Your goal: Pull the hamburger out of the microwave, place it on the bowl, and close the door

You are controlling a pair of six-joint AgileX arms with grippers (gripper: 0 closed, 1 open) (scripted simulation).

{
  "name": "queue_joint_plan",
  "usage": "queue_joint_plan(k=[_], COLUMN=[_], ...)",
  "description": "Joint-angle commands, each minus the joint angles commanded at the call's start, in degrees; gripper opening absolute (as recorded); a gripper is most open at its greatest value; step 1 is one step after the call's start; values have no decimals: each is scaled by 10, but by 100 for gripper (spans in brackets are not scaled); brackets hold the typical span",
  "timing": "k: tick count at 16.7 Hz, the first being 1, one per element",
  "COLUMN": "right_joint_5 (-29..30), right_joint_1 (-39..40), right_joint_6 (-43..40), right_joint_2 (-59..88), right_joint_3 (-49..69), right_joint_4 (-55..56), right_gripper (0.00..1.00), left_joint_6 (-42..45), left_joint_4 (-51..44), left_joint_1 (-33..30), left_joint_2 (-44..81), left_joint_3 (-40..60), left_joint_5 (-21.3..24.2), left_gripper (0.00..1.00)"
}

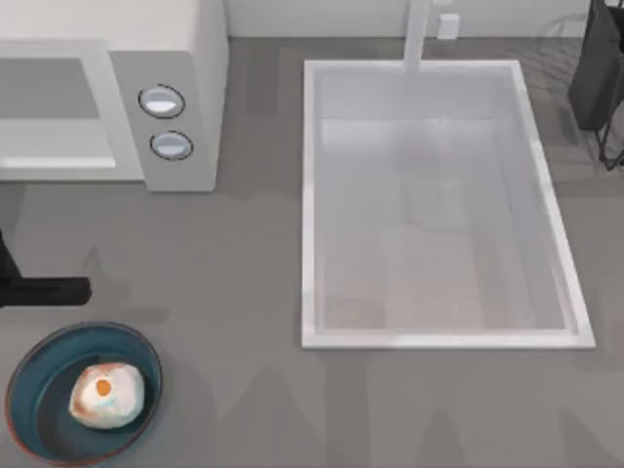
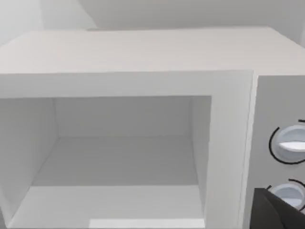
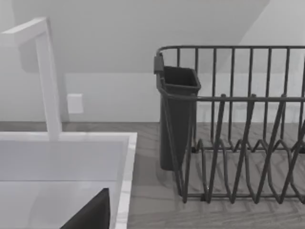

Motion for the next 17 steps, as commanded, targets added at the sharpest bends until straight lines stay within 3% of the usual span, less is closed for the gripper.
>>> queue_joint_plan(k=[6,17], right_joint_5=[0,0], right_joint_1=[0,0], right_joint_6=[0,0], right_joint_2=[0,0], right_joint_3=[0,0], right_joint_4=[0,0], right_gripper=[100,100], left_joint_6=[102,399], left_joint_4=[-142,-547], left_joint_1=[165,616], left_joint_2=[132,509], left_joint_3=[145,556], left_joint_5=[124,457], left_gripper=[0,0])
